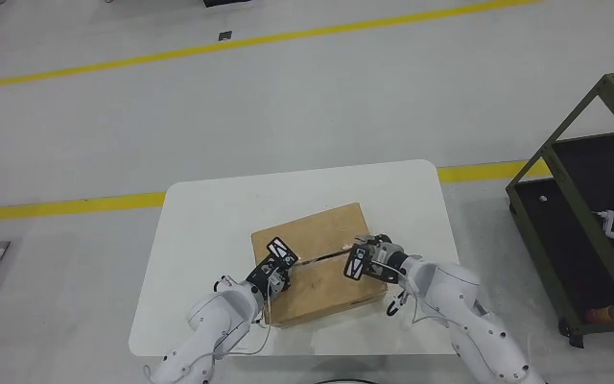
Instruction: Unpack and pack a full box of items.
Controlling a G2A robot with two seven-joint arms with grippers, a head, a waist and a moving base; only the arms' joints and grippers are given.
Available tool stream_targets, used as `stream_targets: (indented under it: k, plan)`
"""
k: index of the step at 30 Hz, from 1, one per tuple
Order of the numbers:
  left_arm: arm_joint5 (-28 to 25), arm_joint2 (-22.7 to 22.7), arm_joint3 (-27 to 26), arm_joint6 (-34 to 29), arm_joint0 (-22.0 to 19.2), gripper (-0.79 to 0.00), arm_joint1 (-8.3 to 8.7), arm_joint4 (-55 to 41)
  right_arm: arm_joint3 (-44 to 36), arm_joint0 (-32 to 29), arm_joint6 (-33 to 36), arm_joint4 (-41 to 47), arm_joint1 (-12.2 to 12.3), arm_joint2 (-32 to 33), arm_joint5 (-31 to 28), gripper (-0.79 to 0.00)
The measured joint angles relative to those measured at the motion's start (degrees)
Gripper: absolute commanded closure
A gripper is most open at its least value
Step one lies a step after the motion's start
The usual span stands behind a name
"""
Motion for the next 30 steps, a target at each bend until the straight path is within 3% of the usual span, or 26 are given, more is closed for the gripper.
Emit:
stream_targets:
  k: [7, 10, 14, 15, 16, 21, 30]
  plan:
    - [-0.2, 0.0, -0.2, 0.2, 0.1, 0.000, 0.00, 0.0, -2.7, -2.7, -0.1, 1.7, 0.7, 5.2, 0.5, -0.268]
    - [-0.5, -0.1, -0.5, 0.3, 0.3, 0.000, 0.03, 0.2, -2.6, -4.0, -1.9, 9.4, 0.8, 9.4, 0.9, -0.329]
    - [-0.6, -0.1, -0.8, 0.5, 0.6, 0.000, 0.06, 0.2, -0.8, -4.2, -1.0, 25.5, 0.6, 14.1, 1.3, -0.175]
    - [-0.7, -0.1, -0.9, 0.6, 0.6, 0.000, 0.07, 0.3, -0.3, -3.9, 0.2, 30.1, 0.5, 14.7, 1.2, -0.043]
    - [-0.7, -0.1, -1.0, 0.6, 0.7, 0.000, 0.07, 0.3, 0.0, -3.7, 1.5, 33.1, 0.5, 15.0, 1.2, 0.000]
    - [-1.0, -0.1, -1.7, 0.8, 1.0, 0.000, 0.11, 0.6, 1.5, -0.6, 10.0, 43.4, 0.0, 13.0, 4.7, 0.000]
    - [-1.4, 0.1, -2.1, 1.0, 1.7, 0.000, 0.20, 1.5, 1.1, 6.4, 15.8, 46.8, -0.9, 6.2, 8.1, 0.000]
